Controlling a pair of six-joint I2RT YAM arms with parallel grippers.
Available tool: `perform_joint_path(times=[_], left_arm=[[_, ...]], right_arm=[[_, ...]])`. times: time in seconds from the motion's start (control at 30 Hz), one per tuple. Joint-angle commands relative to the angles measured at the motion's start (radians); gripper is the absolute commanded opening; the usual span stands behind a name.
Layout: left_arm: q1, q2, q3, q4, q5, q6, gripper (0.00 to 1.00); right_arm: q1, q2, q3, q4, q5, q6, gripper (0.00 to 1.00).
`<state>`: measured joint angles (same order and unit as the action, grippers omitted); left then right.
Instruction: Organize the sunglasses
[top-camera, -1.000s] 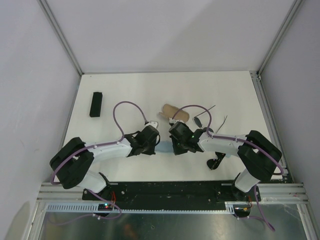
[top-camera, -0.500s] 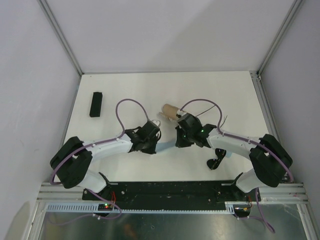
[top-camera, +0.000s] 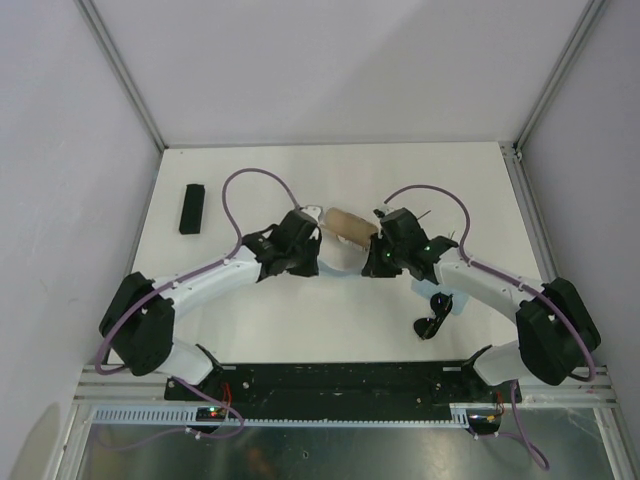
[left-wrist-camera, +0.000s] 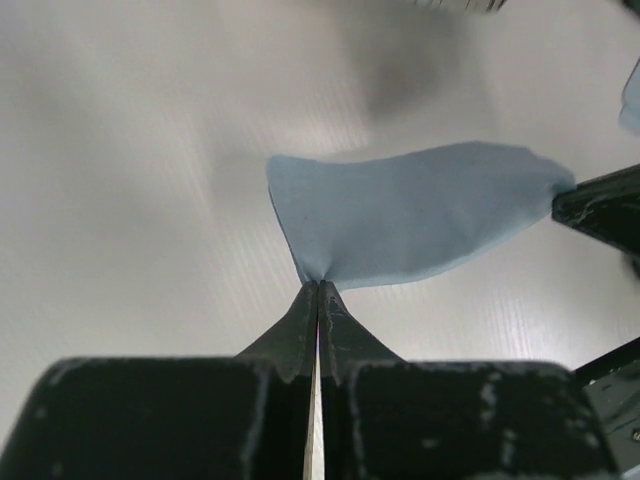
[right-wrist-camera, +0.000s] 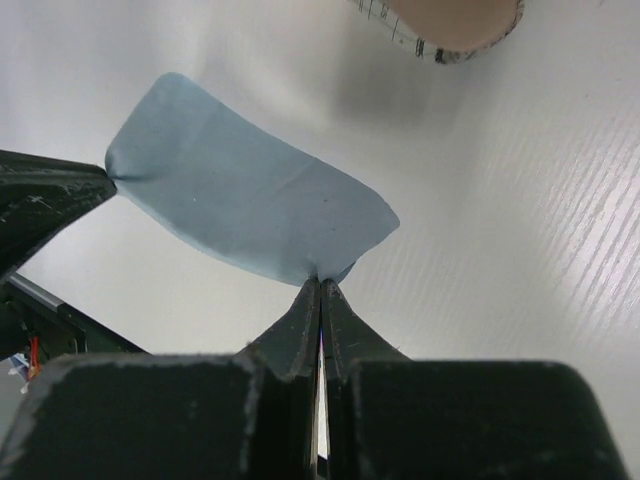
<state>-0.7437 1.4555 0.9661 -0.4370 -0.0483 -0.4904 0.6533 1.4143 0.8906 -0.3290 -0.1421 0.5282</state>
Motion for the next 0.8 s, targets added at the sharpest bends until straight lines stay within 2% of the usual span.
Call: perform_joint_path(times=[0.0, 0.3, 0.77], left_arm=[[0.03, 0.019, 0.091, -0.004, 0.006, 0.046, 0.0], [0.08, 0.09, 0.247, -0.003, -0.002, 0.099, 0.0], [0.157, 0.324, 0.467, 0.017, 0.052, 0.164, 0.0]], right_arm=[[-0.043, -0.033, 0.063, -0.011, -0.059, -0.022, 0.0], [-0.146, -0.022, 0.138, -0.018, -0.127, -0.027, 0.0], [-0.25, 0.115, 0.231, 0.022, -0.191, -0.022, 0.0]])
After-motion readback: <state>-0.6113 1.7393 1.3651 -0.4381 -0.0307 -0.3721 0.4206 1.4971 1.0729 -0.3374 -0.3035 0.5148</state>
